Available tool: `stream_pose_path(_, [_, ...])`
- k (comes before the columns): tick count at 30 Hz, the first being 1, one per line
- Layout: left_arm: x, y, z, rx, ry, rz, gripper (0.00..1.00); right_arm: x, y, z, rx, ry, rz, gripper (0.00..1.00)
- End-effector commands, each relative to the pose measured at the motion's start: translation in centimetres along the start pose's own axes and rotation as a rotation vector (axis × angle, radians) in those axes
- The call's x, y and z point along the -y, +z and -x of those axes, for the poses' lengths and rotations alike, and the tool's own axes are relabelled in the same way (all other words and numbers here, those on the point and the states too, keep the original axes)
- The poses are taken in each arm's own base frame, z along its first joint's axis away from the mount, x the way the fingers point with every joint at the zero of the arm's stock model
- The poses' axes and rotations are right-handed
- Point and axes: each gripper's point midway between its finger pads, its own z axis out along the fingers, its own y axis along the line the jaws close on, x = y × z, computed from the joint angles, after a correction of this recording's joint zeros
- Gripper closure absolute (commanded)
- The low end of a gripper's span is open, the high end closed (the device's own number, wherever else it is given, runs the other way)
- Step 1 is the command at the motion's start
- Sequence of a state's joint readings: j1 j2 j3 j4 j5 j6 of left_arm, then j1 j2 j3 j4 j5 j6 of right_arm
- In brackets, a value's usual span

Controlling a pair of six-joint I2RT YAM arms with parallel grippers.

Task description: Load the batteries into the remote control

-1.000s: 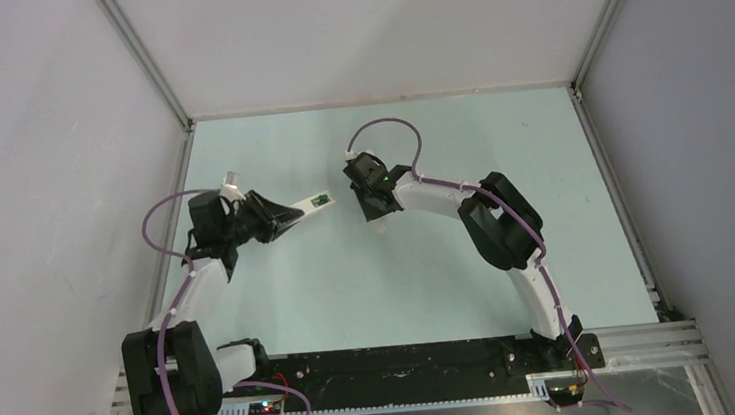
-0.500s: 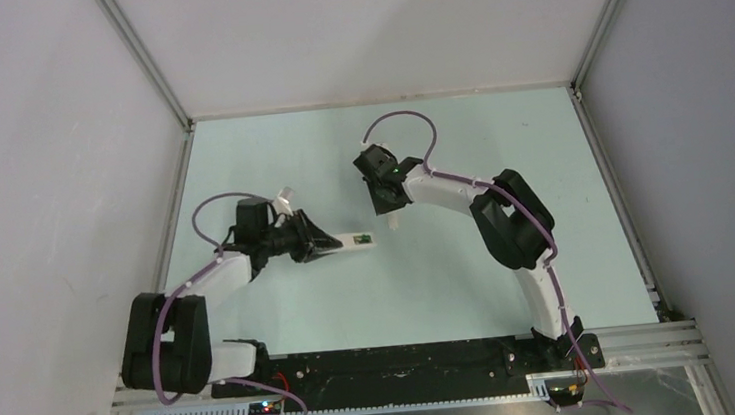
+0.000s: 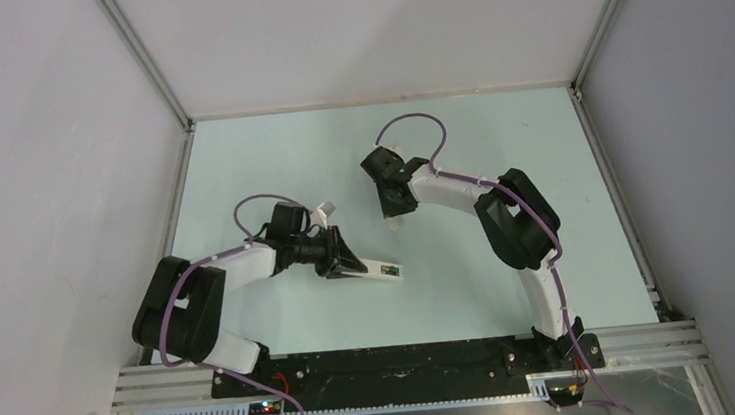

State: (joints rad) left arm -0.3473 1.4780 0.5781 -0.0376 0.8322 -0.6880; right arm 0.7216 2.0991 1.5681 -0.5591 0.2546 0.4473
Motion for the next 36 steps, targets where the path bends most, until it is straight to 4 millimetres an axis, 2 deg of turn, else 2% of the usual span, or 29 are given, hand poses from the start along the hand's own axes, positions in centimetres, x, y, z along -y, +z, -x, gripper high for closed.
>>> stream_pose_path(1, [-1.0, 0.6, -0.5, -0.024, 0.012, 0.041, 0.82, 0.4, -1.7, 1.2, 0.039, 0.054, 0.003, 0.65])
stream_pose_path(4, [-2.0, 0.7, -0.8, -0.029, -0.001, 0.086, 0.72, 0.3, -1.5, 0.9, 0.031, 0.055, 0.005, 0.64])
stream_pose_path(7, [-3.1, 0.7, -0.7, -0.012, -0.015, 0.137, 0.55, 0.4, -1.1, 0.7, 0.025, 0.056, -0.002, 0.61])
stream_pose_path(10, [-4.0, 0.7, -0.8, -0.001, -0.034, 0.179, 0.49, 0.4, -0.8, 0.7, 0.024, 0.051, -0.003, 0.59])
stream_pose_path(15, [-5.6, 0.4, -0.6, 0.018, -0.051, 0.27, 0.47, 0.1, 0.0, 0.8, 0.026, 0.033, -0.006, 0.56])
stream_pose_path(22, [-6.5, -0.3, -0.3, 0.051, -0.049, 0.347, 0.37, 0.0, 0.8, 1.7, 0.054, 0.006, -0.039, 0.51])
stream_pose_path(28, [-7.2, -1.3, -0.3, 0.062, -0.04, 0.424, 0.31, -1.0, 1.4, 1.7, 0.067, -0.03, -0.062, 0.48])
stream_pose_path(36, [-7.7, -2.2, -0.1, 0.073, -0.028, 0.486, 0.3, -1.4, 2.0, 1.4, 0.048, -0.034, -0.065, 0.51])
